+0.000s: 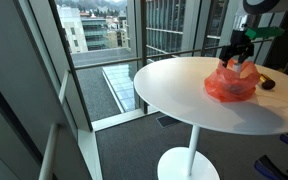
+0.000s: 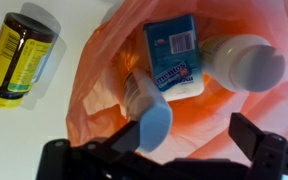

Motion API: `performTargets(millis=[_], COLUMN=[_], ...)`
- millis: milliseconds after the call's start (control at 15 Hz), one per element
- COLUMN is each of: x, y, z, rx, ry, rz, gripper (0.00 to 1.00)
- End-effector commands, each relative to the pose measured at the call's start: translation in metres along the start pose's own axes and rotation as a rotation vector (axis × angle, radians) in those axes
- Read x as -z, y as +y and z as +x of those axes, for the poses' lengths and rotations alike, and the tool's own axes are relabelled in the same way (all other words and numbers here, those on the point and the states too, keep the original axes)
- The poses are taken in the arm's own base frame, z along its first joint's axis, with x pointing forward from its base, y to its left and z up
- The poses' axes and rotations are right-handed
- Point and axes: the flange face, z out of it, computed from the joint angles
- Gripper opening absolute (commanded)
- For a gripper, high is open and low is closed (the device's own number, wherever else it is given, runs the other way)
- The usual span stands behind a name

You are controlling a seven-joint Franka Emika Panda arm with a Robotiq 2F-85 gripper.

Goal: Move the white and blue bottle from the plastic bag to the table

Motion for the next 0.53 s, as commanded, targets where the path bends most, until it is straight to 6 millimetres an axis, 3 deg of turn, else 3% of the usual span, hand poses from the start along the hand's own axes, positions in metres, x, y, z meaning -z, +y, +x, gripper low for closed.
performTargets(millis=[0, 467], x=[0.0063, 0.0067], y=[0.0020, 0.0036], z=[-0.0025, -0.0011], rx=[0.012, 0.009], ry=[0.016, 0.017], rz=[0.018, 0.025], gripper=[1.00, 1.00])
